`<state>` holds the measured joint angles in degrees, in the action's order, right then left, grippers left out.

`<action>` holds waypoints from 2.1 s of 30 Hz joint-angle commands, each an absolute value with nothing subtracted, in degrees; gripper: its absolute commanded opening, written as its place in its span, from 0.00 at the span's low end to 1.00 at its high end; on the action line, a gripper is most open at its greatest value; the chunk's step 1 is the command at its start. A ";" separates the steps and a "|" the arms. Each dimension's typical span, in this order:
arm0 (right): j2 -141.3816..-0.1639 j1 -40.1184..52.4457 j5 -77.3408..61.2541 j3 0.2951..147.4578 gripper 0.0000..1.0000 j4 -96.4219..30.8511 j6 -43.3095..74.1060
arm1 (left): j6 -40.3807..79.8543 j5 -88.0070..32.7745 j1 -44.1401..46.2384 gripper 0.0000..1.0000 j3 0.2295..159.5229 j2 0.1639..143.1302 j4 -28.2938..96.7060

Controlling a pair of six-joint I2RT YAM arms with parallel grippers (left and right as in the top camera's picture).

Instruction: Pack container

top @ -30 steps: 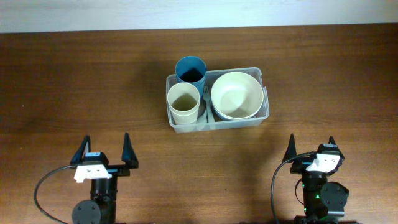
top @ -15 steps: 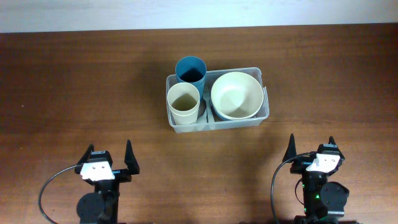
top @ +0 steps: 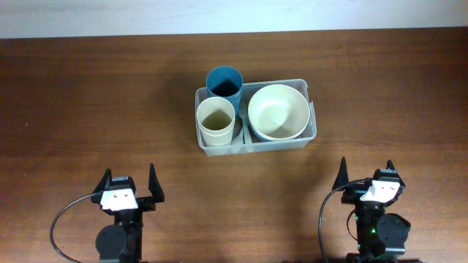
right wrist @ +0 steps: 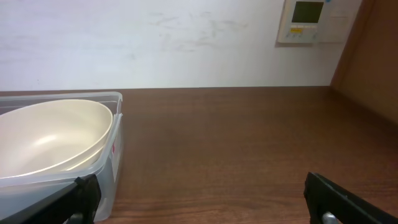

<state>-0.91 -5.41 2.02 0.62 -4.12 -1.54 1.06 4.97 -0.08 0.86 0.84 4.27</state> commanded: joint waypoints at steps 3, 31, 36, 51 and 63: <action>-0.73 -4.89 1.93 0.32 0.99 -4.54 -1.50 | -0.08 5.61 -0.32 1.00 0.47 0.36 4.32; -0.73 -4.89 1.93 0.32 0.99 -4.54 -1.48 | -0.05 5.82 -0.19 1.00 0.54 0.97 -2.24; -0.73 -4.89 1.93 0.32 0.99 -4.54 -1.48 | -0.05 5.82 -0.10 1.00 0.51 0.27 -1.67; -0.73 -4.89 1.93 0.32 0.99 -4.54 -1.50 | -0.05 5.80 -0.16 1.00 0.54 0.58 4.14; -0.73 -4.89 1.93 0.32 0.99 -4.54 -1.50 | -0.05 5.80 -0.16 1.00 0.54 0.58 4.14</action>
